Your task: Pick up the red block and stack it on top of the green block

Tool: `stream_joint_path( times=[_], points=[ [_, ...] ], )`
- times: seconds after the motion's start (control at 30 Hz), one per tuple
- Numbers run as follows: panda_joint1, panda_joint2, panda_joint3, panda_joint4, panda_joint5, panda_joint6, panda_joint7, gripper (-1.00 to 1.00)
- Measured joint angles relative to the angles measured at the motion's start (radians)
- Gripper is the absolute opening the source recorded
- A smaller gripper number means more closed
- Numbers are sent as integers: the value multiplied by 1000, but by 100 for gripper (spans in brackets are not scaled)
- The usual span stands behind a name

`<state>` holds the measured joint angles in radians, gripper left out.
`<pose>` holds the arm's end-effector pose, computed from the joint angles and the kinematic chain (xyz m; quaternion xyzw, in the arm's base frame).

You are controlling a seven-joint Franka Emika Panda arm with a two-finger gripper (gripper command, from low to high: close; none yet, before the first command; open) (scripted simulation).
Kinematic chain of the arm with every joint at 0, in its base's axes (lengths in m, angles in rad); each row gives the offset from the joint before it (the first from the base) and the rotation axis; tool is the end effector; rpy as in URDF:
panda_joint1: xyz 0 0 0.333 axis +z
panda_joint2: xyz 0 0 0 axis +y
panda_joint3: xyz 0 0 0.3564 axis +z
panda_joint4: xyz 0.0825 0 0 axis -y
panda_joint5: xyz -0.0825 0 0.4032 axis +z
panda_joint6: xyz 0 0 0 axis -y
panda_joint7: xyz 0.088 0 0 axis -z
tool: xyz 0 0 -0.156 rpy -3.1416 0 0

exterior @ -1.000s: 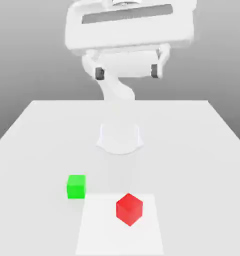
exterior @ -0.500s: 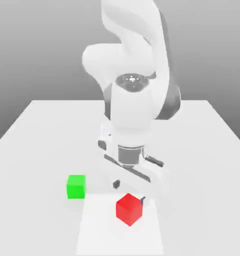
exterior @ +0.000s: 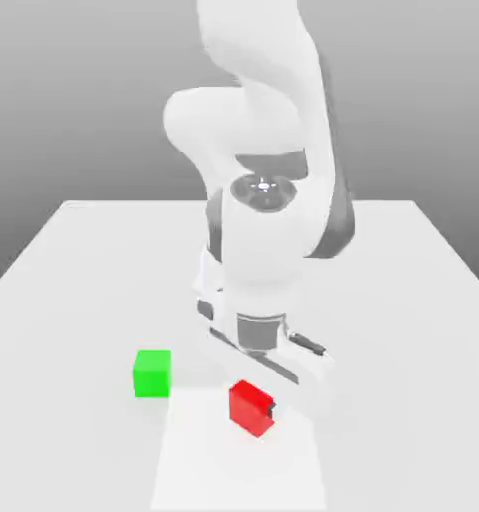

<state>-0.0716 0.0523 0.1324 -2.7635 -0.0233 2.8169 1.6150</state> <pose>0.3956 0.0259 0.1733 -0.7206 0.6934 -0.0007 0.0004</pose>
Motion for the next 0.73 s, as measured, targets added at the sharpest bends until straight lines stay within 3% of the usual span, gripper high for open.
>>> stream_joint_path(
  times=[0.33,0.63,0.67,0.73],
  points=[
    [-254,-355,-200,-220,-32,-135,-107,-100],
    [-268,-111,-234,-236,-5,125,-140,-100],
    [-264,-89,-234,-235,4,146,-146,100],
    [-264,-89,-234,-235,4,146,-146,100]
  ],
)
